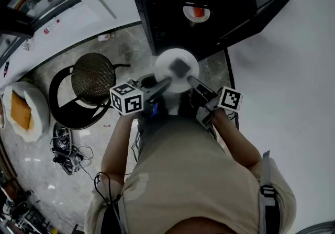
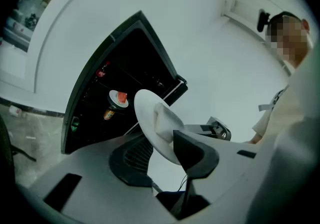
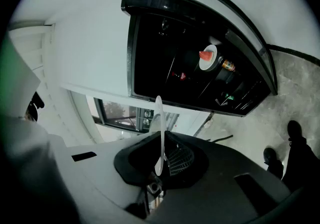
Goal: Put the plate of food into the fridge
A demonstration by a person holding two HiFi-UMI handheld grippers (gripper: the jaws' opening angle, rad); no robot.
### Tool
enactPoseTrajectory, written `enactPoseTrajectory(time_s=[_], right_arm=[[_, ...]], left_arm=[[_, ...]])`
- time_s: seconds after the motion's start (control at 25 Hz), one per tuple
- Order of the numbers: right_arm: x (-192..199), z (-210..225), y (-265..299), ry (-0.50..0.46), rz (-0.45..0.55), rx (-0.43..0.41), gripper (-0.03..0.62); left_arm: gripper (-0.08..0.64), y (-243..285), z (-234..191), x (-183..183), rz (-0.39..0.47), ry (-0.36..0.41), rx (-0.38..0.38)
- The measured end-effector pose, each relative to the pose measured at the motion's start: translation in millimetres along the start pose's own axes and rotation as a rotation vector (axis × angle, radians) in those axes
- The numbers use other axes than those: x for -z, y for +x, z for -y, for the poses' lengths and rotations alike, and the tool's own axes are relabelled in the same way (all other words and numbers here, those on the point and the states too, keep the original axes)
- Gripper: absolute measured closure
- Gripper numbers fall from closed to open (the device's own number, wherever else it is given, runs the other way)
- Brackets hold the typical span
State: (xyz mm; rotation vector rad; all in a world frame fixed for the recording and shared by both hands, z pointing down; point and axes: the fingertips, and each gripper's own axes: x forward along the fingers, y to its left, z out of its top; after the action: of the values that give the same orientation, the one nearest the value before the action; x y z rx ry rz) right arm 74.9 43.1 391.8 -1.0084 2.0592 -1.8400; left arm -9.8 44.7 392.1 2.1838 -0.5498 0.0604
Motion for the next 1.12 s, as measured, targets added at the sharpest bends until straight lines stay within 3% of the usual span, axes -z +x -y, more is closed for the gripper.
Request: enactPoseTrajectory(time_s=[0.12, 0.32, 0.6, 1.12], right_arm=[[-7.2, 10.8, 0.2, 0.003, -0.013, 0.03, 0.563], [-17.8, 24.0, 3.8, -0.001, -0.032, 0.063, 0.563], [-23.4, 38.2, 18.0, -0.043, -0.049, 0.093, 0.563], [-25.1, 62.2, 39.4, -0.116, -0.077, 0.149, 0.561]], left_arm=[[0.448, 8.7, -6.0, -0.8, 0.044, -0.072, -0.009], [0.453, 21.9, -16.7, 0.8, 0.064, -0.098, -0.037], [0.483, 31.7, -39.8, 6.9, 0.144, -0.291, -0.039], [0.494, 37.4, -73.3, 17.2, 0.239, -0.466, -0.059]])
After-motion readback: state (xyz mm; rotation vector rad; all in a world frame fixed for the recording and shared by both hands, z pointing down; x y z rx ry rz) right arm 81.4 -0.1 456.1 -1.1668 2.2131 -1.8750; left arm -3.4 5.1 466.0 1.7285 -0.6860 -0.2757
